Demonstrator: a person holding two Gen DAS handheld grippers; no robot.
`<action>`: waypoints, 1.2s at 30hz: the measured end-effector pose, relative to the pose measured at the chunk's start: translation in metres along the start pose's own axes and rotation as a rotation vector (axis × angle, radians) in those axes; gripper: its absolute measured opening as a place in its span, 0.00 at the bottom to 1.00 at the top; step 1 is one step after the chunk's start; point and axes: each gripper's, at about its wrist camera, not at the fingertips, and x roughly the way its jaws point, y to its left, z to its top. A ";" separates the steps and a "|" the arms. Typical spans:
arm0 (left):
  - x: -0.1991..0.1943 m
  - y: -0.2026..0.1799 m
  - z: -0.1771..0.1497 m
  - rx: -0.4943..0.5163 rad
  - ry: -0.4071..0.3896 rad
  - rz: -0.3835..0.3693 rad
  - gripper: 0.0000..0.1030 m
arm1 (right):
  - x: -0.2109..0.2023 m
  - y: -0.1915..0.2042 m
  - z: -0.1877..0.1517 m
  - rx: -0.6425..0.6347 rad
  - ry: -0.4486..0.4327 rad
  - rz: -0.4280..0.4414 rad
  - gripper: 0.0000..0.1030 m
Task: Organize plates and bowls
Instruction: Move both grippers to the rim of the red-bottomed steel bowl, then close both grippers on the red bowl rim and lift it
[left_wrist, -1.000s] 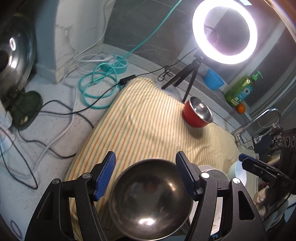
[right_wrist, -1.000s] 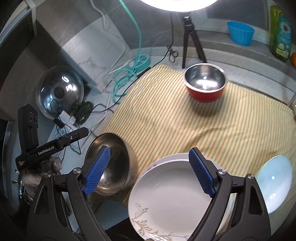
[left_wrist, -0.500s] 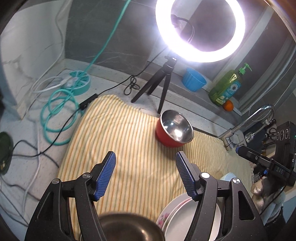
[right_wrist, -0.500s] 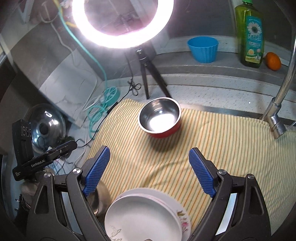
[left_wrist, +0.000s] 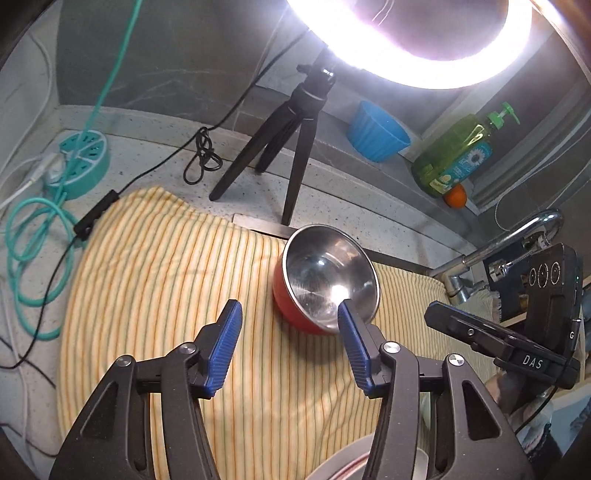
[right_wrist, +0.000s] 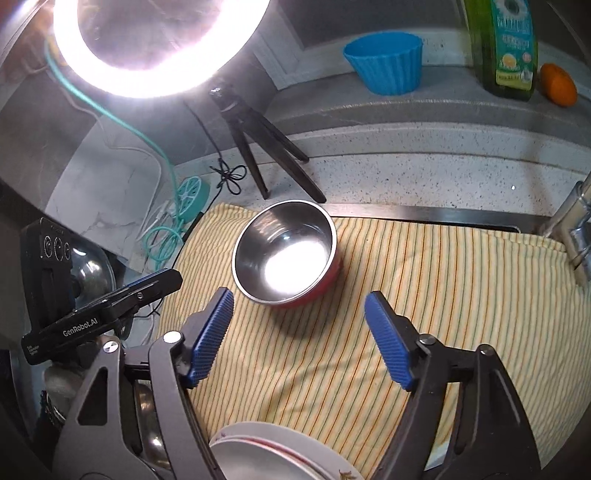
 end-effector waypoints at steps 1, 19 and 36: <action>0.004 0.000 0.001 -0.002 0.010 -0.002 0.47 | 0.006 -0.004 0.003 0.017 0.007 0.006 0.69; 0.051 0.012 0.025 -0.014 0.098 -0.033 0.29 | 0.058 -0.022 0.021 0.101 0.084 0.019 0.38; 0.061 0.005 0.020 0.011 0.123 -0.038 0.14 | 0.070 -0.020 0.022 0.090 0.107 -0.028 0.16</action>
